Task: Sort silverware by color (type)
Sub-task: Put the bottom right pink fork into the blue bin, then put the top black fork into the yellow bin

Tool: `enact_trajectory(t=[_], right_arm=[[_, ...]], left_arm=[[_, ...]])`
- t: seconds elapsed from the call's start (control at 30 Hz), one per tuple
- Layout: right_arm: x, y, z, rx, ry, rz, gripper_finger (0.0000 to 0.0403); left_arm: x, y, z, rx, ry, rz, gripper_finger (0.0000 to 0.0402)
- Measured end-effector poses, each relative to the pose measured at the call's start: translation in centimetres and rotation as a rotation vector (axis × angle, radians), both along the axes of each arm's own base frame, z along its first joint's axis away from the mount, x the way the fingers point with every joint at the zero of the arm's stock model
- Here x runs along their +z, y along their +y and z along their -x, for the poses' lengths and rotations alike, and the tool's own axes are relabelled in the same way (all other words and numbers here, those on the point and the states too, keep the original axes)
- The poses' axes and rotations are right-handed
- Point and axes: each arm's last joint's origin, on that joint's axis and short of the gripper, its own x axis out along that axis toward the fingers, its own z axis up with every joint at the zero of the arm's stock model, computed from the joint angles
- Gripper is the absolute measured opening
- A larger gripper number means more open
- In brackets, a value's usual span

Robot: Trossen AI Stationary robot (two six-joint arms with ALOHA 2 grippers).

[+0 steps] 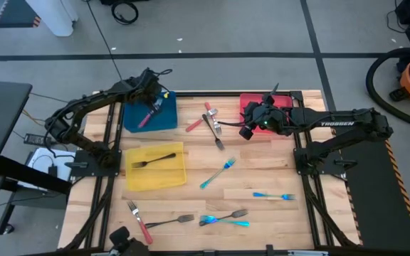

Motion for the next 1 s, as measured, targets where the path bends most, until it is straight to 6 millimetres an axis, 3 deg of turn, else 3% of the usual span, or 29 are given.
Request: enact_trajectory(t=[0.3,0.5,0.8,1.0], right_arm=[[0.0,0.0,0.0,0.000,-0.002,0.000,0.0115],[0.0,0.1,-0.1,0.018,-0.023,-0.033,0.0115],[-0.2,0.9,-0.4,0.156,-0.077,-0.232,0.0115],[-0.3,1.3,-0.6,0.204,-0.075,-0.267,0.0115]], left_arm=[[0.0,-0.3,-0.3,0.035,-0.031,0.012,0.0088],[1.5,-1.2,-1.6,-0.026,-0.156,0.057,0.0089],[4.1,-5.5,-2.8,-0.161,-0.248,0.123,0.0089],[5.1,-8.7,-3.9,-0.245,-0.287,0.137,0.0089]])
